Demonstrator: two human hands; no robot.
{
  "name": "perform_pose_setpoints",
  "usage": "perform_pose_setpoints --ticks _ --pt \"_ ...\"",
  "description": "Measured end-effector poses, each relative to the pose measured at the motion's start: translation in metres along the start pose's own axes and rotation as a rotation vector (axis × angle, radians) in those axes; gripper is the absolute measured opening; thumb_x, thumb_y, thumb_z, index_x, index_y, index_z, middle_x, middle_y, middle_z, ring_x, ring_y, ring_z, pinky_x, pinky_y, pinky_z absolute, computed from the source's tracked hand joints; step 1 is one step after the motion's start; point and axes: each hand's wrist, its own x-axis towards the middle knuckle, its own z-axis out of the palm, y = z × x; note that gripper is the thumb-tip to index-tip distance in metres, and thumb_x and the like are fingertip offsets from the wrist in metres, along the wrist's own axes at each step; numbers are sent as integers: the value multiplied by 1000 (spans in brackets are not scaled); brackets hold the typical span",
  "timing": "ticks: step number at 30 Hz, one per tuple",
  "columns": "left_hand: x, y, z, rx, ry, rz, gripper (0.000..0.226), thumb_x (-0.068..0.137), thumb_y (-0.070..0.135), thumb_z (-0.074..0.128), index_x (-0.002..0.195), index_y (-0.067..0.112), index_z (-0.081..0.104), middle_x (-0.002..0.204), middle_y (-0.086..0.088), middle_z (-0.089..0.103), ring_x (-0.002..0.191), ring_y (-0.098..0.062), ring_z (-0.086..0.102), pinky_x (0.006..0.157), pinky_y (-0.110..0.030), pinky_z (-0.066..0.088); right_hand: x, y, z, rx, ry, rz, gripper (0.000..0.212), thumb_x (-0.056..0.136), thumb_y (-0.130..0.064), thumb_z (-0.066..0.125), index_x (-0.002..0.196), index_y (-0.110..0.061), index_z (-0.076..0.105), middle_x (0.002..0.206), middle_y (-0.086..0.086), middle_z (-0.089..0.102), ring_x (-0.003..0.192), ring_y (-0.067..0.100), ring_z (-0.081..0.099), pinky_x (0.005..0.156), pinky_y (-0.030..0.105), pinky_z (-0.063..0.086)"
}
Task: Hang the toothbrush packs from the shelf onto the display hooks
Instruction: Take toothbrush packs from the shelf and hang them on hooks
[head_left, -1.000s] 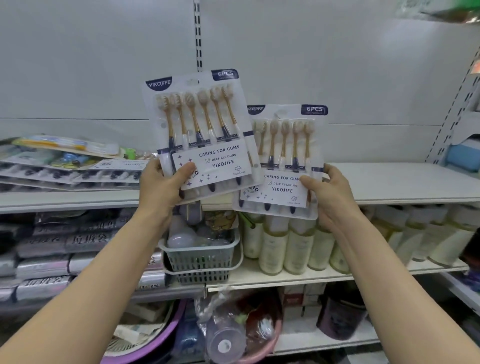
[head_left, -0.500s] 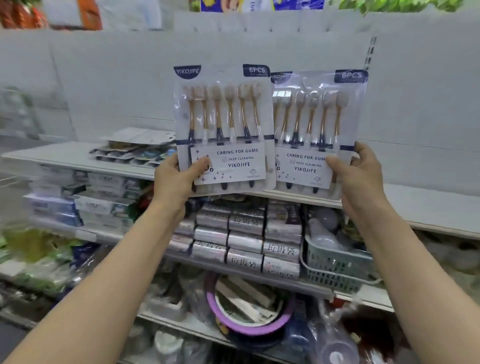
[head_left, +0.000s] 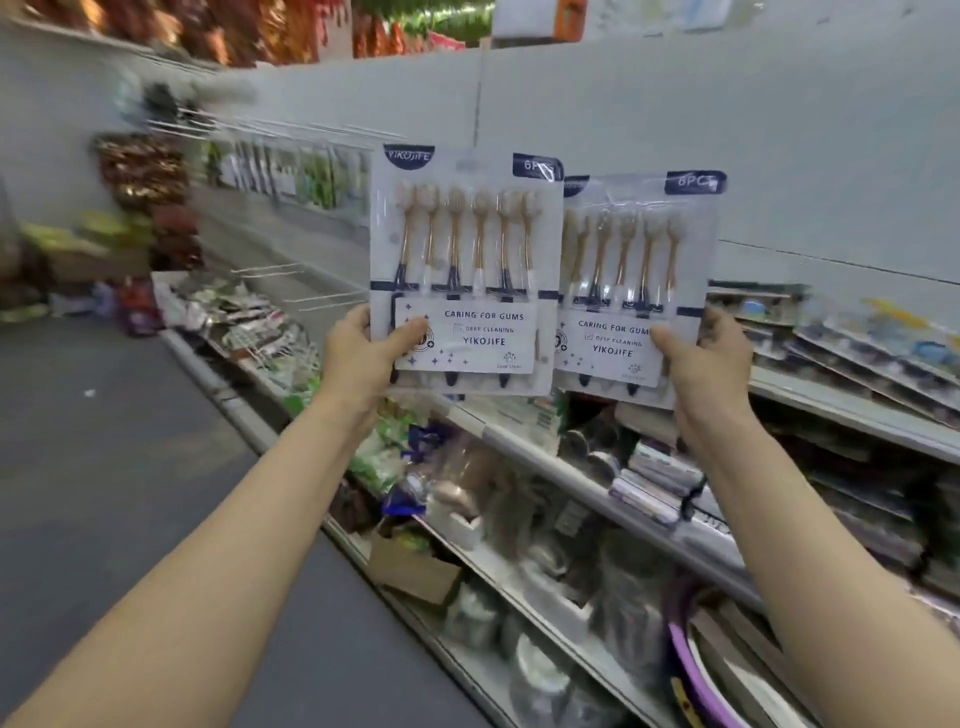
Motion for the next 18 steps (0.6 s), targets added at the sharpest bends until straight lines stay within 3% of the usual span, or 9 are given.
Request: perform_pose_setpoints --ticks 2,5,10,13,18 --pt "21 -7 -38 32 45 15 29 85 6 74 114 8 66 103 -4 76 94 -19 73 77 -30 58 4 18 51 12 -42 8 33 91 -1 66 119 -14 53 103 -2 67 86 8 71 81 35 62" --pt "59 -19 -93 98 114 33 25 86 11 75 110 12 68 105 -5 76 98 -23 72 89 -41 58 12 47 127 32 -121 15 31 92 -1 65 117 -16 54 102 -3 68 78 2 71 68 24 61" --pt "149 -32 -175 139 203 71 22 85 12 76 105 19 70 105 -5 76 100 -26 71 95 -50 54 46 86 266 91 -203 19 32 91 -2 67 110 -23 52 98 -4 67 82 8 68 70 24 58" --pt "216 -23 -219 144 236 73 23 85 9 75 105 18 68 103 -3 76 97 -22 72 93 -46 56 76 101 356 134 -251 18 29 91 -3 67 113 -18 56 95 -2 68 78 9 68 63 20 56" --pt "321 -4 -291 201 300 97 25 84 6 75 103 20 66 103 -2 75 94 -19 72 88 -37 57 121 121 502 184 -336 32 30 90 -4 67 116 -14 57 105 4 69 87 12 70 70 24 59"
